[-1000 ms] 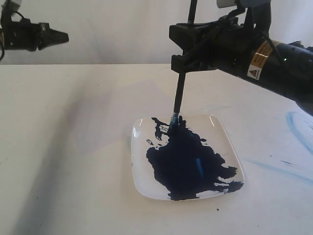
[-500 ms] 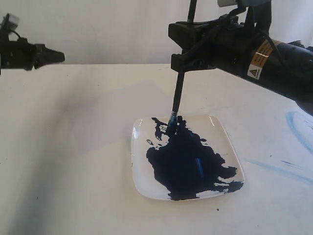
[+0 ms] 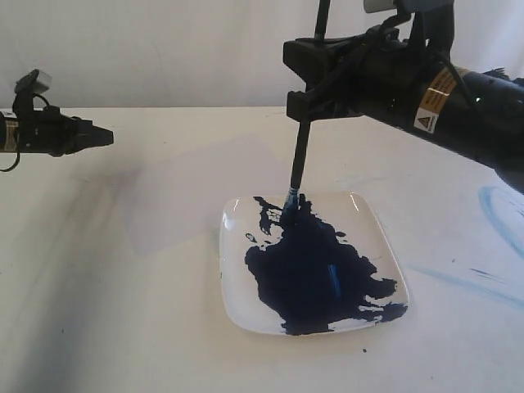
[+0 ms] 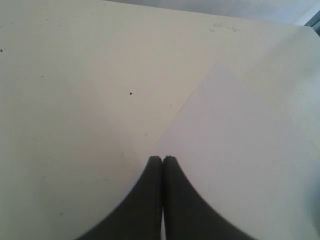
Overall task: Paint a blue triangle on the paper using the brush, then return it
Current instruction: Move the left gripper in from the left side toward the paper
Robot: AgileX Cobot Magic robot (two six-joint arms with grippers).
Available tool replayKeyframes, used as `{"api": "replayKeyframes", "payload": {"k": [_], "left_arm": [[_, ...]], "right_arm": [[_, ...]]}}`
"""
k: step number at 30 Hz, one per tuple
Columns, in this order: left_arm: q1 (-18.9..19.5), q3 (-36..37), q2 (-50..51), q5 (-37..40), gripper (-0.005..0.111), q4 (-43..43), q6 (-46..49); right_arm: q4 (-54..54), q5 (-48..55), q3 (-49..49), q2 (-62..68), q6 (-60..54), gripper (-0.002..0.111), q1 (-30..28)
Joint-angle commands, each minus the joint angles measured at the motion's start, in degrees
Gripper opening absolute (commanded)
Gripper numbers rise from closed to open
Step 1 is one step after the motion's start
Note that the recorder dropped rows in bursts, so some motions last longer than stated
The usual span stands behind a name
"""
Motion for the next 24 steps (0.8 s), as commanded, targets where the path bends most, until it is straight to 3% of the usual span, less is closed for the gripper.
{"api": "replayKeyframes", "payload": {"k": [1,6,12,24], "left_arm": [[-0.3,2.1,-0.6,-1.0,0.000,-0.3,1.1],[-0.7,6.4,-0.6,5.7,0.000,-0.3,3.8],[-7.6,6.4,-0.6,13.7,0.000,-0.3,3.8],[-7.7,8.2,-0.6,16.9,0.000,-0.3,5.6]], "right_arm": [[0.6,-1.7,0.1,-0.2,-0.4,0.000,-0.2],[0.6,-3.3,0.1,-0.2,-0.4,0.000,-0.2],[0.6,-3.3,0.1,-0.2,-0.4,0.000,-0.2],[0.6,-3.3,0.1,-0.2,-0.4,0.000,-0.2]]}}
